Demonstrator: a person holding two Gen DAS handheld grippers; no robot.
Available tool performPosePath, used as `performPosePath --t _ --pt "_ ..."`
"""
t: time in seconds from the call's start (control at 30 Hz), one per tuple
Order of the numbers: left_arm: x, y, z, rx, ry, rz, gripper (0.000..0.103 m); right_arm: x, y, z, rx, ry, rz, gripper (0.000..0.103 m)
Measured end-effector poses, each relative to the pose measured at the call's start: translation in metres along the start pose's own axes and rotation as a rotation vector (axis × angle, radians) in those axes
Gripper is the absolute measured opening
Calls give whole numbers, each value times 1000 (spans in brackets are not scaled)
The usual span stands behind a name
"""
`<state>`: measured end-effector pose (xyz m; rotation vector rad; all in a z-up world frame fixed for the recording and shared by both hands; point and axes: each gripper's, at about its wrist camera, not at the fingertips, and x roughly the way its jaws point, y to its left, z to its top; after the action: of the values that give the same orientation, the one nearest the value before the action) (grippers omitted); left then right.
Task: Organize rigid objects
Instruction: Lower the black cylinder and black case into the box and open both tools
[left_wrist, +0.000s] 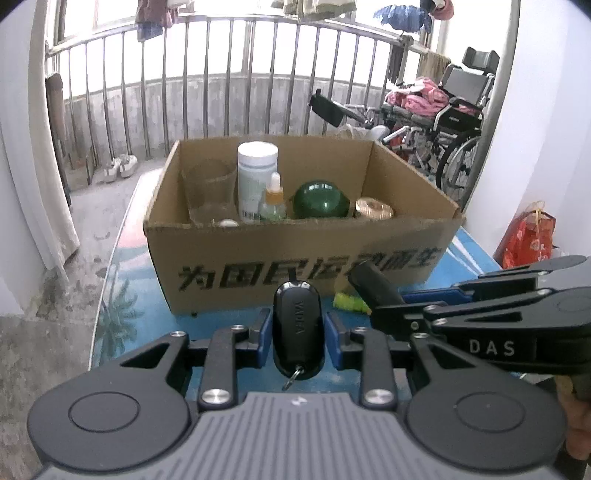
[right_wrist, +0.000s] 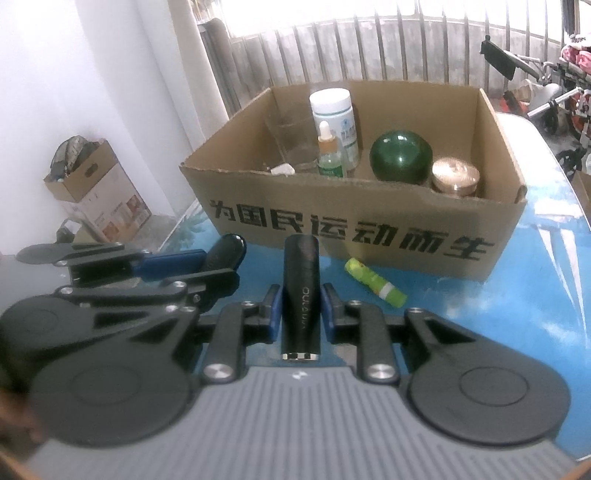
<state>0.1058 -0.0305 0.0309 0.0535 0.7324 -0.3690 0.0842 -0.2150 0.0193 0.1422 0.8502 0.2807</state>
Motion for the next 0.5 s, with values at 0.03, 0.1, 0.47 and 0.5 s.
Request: performPosePath --t 0.03,0.1,0.47,0.5 --pt "-2 0 3 3 -9 -1 31 -1 0 3 -2 -5 0 21" --pt "-5 -1 11 11 -29 -4 31 -5 1 9 -2 -20 6 21" --pt "12 0 86 55 -84 -61 31 -27 -18 78 -25 -140 -11 21" --pt "18 0 92 56 -77 -71 31 -24 -24 86 -17 -138 -10 21"
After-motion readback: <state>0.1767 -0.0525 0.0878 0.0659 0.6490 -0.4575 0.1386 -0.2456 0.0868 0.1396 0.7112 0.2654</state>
